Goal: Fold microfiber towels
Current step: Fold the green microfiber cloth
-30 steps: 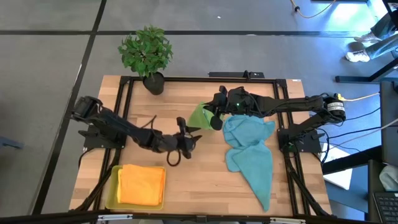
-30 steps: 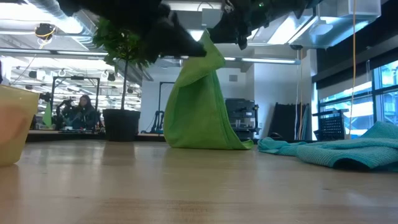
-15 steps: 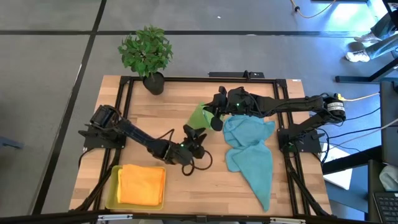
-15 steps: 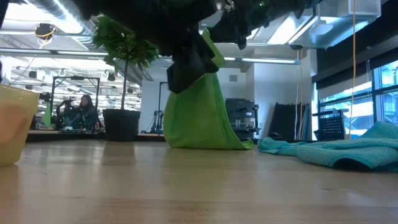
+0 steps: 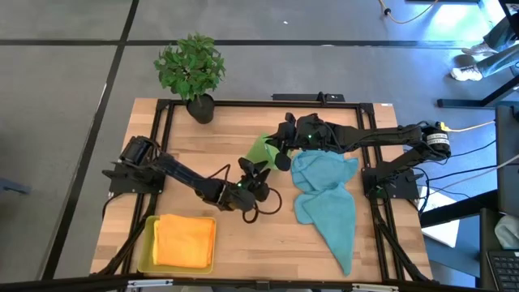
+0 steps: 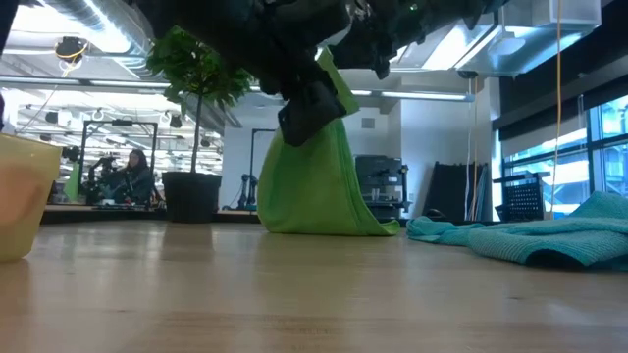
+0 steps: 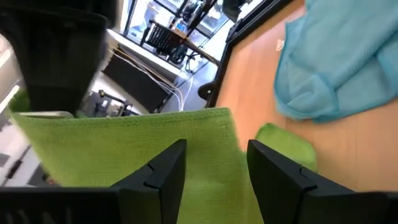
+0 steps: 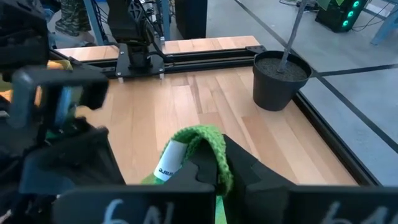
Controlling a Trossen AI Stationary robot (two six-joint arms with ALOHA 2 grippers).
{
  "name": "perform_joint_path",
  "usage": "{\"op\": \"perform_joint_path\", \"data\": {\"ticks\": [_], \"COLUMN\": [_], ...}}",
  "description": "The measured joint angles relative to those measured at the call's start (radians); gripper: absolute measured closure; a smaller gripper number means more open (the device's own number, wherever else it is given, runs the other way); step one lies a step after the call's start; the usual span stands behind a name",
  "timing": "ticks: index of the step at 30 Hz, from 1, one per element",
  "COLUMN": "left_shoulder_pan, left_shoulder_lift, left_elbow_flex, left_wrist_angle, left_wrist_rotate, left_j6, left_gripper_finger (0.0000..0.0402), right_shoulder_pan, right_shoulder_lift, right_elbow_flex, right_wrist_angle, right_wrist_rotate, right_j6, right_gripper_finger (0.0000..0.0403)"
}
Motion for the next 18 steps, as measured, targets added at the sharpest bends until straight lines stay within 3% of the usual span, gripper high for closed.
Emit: {"op": "perform_joint_path", "data": {"ticks": [18], "left_shoulder_pan": [0.056], "left_shoulder_lift": [0.102], "left_elbow_flex": [-0.001], "left_wrist_angle": [0.033], "left_wrist_rotate": [-0.143], "left_j6": [-0.054], "left_gripper_finger": [0.0243], "right_shoulder_pan": [0.0], "right_shoulder_lift": [0.0], "right_elbow_flex": [0.0], "right_wrist_angle": [-0.002], "right_wrist_rotate": [0.0], "right_j6": [0.02], "right_gripper_finger": [0.0398]}}
